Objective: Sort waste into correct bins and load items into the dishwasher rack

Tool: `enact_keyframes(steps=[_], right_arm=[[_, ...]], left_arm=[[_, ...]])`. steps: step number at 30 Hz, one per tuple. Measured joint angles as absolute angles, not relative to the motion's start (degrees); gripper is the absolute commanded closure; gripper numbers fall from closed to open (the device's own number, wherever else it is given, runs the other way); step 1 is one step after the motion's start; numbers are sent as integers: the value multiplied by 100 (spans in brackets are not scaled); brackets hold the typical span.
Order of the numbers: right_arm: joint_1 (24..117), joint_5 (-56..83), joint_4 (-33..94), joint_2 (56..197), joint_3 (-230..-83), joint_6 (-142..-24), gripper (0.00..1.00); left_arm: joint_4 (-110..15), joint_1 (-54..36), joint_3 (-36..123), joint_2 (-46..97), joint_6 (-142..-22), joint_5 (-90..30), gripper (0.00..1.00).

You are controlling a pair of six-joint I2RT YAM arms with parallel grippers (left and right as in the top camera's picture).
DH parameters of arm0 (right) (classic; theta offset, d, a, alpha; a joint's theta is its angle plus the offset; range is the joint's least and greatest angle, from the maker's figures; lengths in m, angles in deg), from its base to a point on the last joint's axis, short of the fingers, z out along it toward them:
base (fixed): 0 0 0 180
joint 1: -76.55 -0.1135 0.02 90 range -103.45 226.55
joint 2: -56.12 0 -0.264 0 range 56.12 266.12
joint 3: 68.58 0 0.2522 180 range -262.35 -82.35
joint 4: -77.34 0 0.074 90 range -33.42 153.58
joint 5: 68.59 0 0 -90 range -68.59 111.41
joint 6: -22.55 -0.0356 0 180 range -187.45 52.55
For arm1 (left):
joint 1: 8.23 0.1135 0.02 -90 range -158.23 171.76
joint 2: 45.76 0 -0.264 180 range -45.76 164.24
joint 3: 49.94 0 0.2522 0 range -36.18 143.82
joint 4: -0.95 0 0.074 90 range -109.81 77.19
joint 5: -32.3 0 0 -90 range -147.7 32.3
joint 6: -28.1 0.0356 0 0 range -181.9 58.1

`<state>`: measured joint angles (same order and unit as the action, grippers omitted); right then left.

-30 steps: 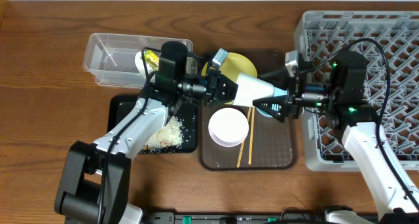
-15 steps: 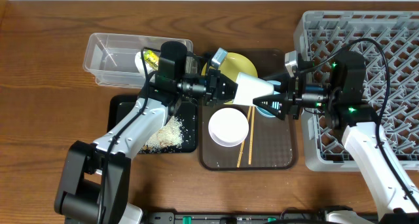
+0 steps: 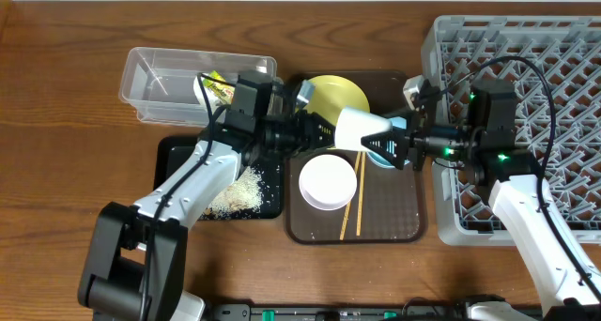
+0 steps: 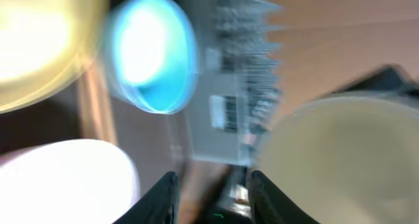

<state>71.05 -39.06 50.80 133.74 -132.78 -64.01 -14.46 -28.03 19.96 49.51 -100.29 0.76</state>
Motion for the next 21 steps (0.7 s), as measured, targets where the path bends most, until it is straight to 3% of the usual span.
enact_keyframes(steps=[3, 9, 15, 21], right_arm=[[7105, -3445, 4857, 13372, -13280, -6407, 60], [7105, -2017, 3732, 13175, -13422, -6425, 97], [7109, -256, 2189, 12769, -14419, -6423, 99], [7509, 1469, 958, 12672, -15245, -6692, 99]], left_arm=[[-2008, -2685, 1991, 4901, -9542, -518, 62], [-3055, -2263, 1987, 4000, -8829, -1471, 63], [-4581, -2108, 2011, 2614, -8303, -3045, 62], [-5341, -2103, 2009, 1871, -8134, -4678, 62]])
